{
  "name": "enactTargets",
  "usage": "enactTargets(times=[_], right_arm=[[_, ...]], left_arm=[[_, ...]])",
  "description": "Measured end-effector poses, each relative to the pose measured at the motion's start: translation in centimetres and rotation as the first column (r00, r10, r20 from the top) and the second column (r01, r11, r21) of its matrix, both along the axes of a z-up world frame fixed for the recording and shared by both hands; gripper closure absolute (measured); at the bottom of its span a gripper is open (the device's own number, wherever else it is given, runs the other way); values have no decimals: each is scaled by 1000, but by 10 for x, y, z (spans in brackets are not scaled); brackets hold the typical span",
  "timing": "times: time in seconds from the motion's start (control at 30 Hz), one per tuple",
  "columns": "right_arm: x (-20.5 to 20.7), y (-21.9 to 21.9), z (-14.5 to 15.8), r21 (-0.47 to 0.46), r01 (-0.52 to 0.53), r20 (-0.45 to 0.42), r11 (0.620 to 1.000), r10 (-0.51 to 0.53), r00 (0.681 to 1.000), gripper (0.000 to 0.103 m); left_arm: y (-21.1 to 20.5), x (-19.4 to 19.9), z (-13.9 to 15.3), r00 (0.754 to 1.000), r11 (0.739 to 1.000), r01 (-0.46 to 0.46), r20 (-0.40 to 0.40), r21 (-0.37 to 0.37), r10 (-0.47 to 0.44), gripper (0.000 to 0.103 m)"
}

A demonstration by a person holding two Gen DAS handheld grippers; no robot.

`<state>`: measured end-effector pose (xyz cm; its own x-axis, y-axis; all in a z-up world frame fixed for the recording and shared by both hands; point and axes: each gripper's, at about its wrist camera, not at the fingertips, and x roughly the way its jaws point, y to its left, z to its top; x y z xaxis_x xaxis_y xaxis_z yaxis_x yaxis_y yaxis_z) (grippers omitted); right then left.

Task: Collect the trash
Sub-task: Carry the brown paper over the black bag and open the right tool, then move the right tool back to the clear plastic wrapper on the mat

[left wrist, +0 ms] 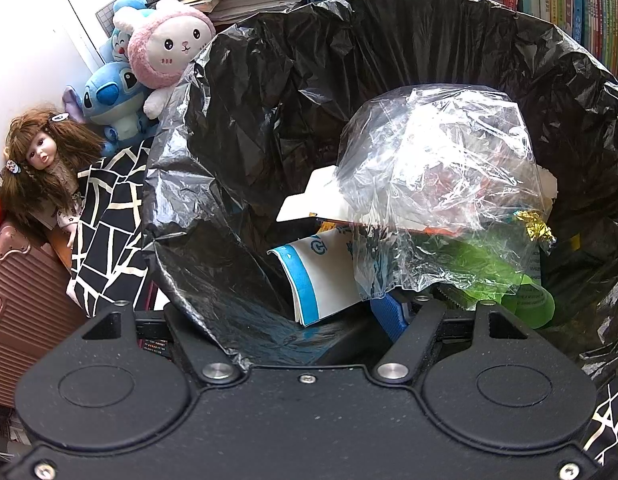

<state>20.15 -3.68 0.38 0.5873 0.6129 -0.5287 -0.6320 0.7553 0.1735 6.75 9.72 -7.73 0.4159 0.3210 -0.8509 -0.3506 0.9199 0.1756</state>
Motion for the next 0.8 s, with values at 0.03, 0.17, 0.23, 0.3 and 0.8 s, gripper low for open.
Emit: enactTargets(times=[0.03,0.17,0.23,0.3,0.8], right_arm=[[-1,-1,-1,-1,2,-2,1000,-2,1000,58],[-1,-4,-3,1,11,-14,1000,-11,1000,38],[-3,-5,-3,1,19,-16,1000,-19,1000,31],[-5,-7,-3,2,22,-14,1000,-22,1000,28],[-15,-63,-3,-5,158,47,987,-158,986,15]], left_arm=[[0,0,0,1000,1000,0,0,0,0,33],[0,0,0,1000,1000,1,0,0,-1,33],[0,0,0,1000,1000,1,0,0,-1,33],[0,0,0,1000,1000,0,1,0,0,33],[0,2,1,1000,1000,1,1,-1,-1,32]])
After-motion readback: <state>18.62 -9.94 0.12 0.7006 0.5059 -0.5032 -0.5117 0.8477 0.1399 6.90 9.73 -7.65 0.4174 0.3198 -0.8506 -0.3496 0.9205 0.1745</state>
